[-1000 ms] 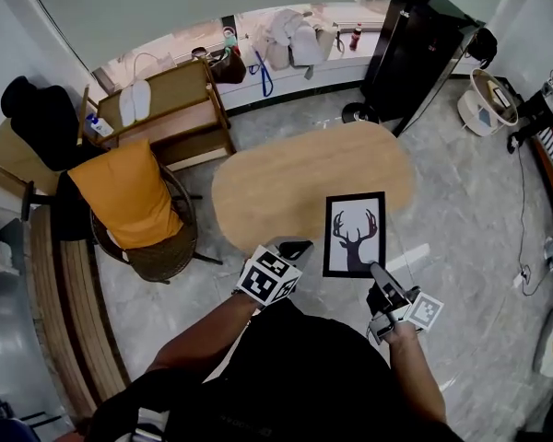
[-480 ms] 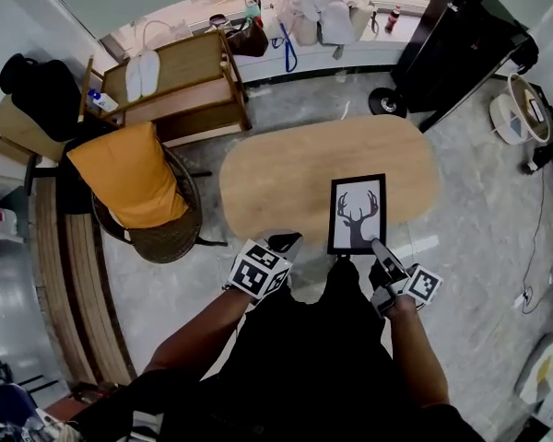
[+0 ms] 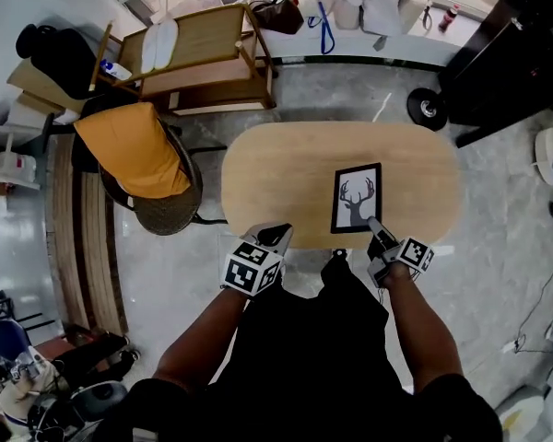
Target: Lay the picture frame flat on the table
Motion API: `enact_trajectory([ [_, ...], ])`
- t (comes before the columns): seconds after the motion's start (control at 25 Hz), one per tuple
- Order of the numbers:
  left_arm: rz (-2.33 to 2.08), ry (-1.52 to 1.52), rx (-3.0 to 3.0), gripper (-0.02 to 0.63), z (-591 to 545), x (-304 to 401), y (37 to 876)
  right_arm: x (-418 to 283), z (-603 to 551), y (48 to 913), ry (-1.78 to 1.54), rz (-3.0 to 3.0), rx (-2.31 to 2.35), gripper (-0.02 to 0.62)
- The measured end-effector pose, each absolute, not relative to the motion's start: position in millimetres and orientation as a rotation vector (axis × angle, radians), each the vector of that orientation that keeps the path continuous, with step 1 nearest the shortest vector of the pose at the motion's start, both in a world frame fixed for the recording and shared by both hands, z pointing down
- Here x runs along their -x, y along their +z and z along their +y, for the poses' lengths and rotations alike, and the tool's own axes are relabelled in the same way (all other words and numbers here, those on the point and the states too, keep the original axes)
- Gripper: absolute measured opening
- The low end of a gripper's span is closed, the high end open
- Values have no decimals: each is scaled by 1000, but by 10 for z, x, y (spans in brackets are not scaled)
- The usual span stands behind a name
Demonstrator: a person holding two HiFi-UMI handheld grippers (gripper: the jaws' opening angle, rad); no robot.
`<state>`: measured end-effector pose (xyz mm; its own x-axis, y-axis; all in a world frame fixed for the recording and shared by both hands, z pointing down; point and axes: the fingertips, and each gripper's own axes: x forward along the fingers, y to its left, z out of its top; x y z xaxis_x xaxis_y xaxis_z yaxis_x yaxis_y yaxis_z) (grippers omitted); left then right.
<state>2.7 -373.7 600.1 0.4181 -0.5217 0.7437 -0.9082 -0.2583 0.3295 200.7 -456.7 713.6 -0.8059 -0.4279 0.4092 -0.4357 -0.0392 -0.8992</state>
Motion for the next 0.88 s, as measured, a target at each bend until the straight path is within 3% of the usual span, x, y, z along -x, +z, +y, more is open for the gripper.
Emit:
enact_trajectory([
  [0.32,-1260,663,-1779,0,-4059,-549,6292,-1754,-5123,8334,2045,-2076,-800,57],
  [0.68,-1287,655,-1630,0,-3909,-612,6577,-1774,-4880,9366,1973,-1813,-811,57],
  [0.88,-1318,627,-1588,0,-3796,-589,6581,-1843,-4745,9723,1891,-1663,-790,109],
])
